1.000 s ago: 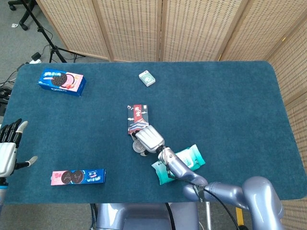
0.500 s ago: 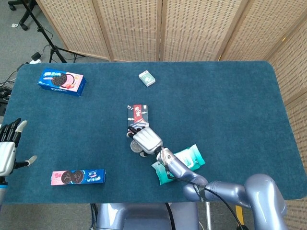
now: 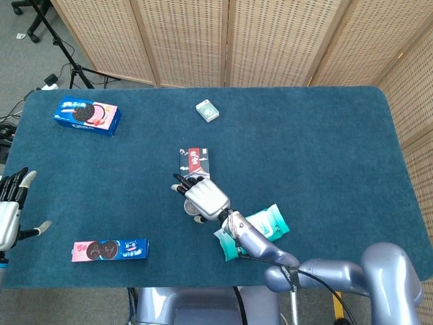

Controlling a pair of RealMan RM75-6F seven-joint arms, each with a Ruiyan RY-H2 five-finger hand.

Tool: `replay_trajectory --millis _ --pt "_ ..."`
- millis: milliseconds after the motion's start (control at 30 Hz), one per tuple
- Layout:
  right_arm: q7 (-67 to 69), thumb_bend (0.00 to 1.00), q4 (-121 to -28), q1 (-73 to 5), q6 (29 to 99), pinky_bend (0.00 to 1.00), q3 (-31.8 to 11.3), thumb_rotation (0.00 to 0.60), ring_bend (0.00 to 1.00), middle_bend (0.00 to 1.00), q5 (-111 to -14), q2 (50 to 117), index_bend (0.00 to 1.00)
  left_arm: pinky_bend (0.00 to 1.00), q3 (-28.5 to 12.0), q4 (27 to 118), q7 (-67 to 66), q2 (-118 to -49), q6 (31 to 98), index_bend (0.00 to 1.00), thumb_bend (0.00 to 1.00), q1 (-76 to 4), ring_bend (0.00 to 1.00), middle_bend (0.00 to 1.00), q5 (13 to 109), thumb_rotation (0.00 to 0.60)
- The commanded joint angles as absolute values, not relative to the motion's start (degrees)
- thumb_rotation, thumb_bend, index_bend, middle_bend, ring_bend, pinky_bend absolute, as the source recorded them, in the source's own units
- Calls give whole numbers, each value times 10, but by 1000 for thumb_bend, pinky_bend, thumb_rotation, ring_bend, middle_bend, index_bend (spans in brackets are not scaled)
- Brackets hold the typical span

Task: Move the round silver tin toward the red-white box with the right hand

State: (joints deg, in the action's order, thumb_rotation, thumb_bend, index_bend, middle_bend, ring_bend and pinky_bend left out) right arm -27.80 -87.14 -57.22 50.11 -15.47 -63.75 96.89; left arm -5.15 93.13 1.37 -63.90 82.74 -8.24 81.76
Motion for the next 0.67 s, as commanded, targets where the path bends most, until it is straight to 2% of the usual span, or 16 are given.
replay_trajectory --millis 33,100,133,333,533,667 --pt "-257 1 -995 -500 609 206 -132 600 130 36 -749 839 165 0 -49 931 17 -638 831 0 0 -80 0 0 823 600" --pt "-236 0 -1000 -470 642 93 -115 600 25 12 -787 796 144 0 -47 931 17 -638 832 0 0 -79 0 0 828 600" --pt "-225 0 -999 -455 656 57 -106 600 3 3 -801 776 128 0 -46 932 17 -638 833 0 0 -79 0 0 829 600" --pt "-96 0 -955 -353 756 15 -52 600 0 0 -863 690 85 0 -43 936 2 -645 846 0 0 -77 0 0 843 600" --pt "-46 0 -843 -272 852 0 -38 600 0 0 -869 698 0 0 -38 938 -18 -653 853 0 0 -75 0 0 855 600" --pt "-45 0 -803 -229 877 0 -26 600 0 0 -855 714 0 0 -35 940 -28 -656 862 0 0 -70 0 0 861 600"
